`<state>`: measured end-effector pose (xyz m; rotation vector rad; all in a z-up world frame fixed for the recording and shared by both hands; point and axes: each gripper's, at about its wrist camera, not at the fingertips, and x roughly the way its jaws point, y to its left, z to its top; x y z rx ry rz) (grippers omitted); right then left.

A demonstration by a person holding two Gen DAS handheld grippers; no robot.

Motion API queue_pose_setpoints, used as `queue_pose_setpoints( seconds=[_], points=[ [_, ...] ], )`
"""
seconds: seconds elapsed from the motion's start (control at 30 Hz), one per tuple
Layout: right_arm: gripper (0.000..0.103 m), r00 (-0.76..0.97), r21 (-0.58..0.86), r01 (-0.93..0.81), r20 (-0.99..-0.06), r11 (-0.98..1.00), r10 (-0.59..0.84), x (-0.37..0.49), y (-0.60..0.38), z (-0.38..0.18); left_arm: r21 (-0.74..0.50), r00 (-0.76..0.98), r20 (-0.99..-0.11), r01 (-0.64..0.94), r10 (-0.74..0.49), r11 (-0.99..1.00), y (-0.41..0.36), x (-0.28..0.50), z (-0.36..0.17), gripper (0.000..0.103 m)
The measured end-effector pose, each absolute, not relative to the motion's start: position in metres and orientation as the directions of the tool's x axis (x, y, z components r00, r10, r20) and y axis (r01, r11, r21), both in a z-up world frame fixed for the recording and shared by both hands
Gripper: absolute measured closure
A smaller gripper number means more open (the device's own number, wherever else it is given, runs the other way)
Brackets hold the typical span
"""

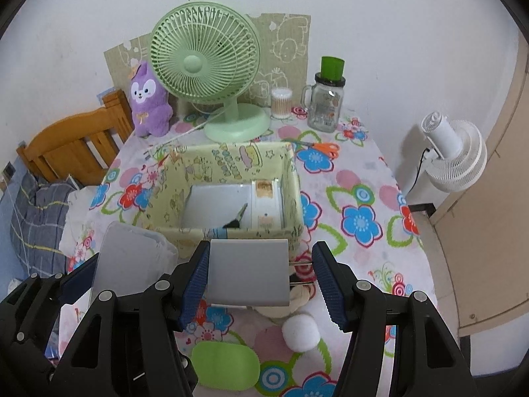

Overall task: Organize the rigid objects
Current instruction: 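Lift the container with the left tool while the right tool lifts the charger toward the box, then lower the container into the box with the left tool while the right tool lowers the charger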

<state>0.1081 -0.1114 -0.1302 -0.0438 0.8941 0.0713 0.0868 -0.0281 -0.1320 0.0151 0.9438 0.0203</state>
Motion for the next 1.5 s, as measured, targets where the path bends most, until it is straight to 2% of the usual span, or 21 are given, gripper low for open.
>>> queue_pose_setpoints(
  seconds=[0.63,1.5],
  points=[
    [0.038,0.647,-0.013,-0.100,-0.761,0.995,0.055,0.160,-0.104,-0.105,0.005,0.604,-0.797,-0.024,0.018,1.000,-0.022,0.136,-0.110,0.042],
    [0.038,0.612,-0.025,-0.095,-0.790,0.995,0.039,0.234,-0.095,-0.141,-0.020,0.541,-0.841,-0.028,-0.002,0.999,-0.009,0.205,-0.151,0.042]
  ],
)
